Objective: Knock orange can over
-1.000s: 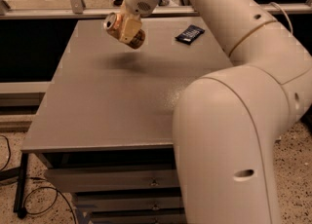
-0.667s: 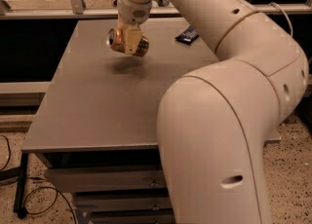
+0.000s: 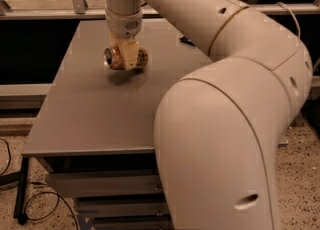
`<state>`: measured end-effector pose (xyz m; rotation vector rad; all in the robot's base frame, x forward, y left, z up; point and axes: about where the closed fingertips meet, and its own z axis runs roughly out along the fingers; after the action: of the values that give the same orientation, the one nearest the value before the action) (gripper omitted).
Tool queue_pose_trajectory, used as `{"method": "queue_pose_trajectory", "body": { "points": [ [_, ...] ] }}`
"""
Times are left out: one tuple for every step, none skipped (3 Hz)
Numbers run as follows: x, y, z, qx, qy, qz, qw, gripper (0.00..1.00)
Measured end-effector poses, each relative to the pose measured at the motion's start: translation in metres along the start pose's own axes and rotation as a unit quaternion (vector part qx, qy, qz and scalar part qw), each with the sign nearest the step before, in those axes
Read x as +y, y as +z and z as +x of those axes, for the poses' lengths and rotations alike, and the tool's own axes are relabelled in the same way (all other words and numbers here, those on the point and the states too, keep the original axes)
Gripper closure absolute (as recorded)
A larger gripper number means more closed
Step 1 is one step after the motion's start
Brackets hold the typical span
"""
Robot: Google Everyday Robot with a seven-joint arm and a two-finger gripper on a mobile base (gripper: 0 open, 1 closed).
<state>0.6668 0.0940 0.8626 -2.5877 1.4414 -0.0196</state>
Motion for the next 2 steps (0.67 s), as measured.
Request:
{"method": "queue_pose_trajectory", "body": {
  "points": [
    [0.005,0.005,-0.017,-0.017,-0.024,-0.012,0.9995,0.36],
    [0.006,0.007,-0.030,-0.045,-0.034,-0.017,0.9983,0.13]
  ]
}}
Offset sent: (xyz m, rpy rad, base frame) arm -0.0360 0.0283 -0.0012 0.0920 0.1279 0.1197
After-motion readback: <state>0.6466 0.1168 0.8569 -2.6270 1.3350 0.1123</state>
